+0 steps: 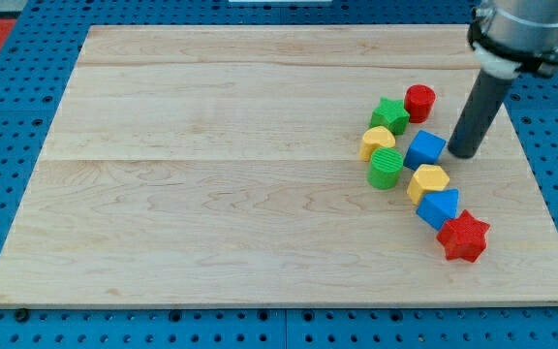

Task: Push the red circle into the blue cube

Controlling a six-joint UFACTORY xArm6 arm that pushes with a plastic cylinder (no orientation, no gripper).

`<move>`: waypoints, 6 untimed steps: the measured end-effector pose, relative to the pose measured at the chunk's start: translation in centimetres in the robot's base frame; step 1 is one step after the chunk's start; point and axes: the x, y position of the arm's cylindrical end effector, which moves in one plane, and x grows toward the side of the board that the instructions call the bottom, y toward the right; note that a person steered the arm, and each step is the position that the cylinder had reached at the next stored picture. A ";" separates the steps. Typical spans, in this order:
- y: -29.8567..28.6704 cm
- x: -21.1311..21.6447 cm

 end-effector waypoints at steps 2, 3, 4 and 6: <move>2.4 -10.4; -3.9 -8.7; -8.6 -3.6; -8.7 -3.9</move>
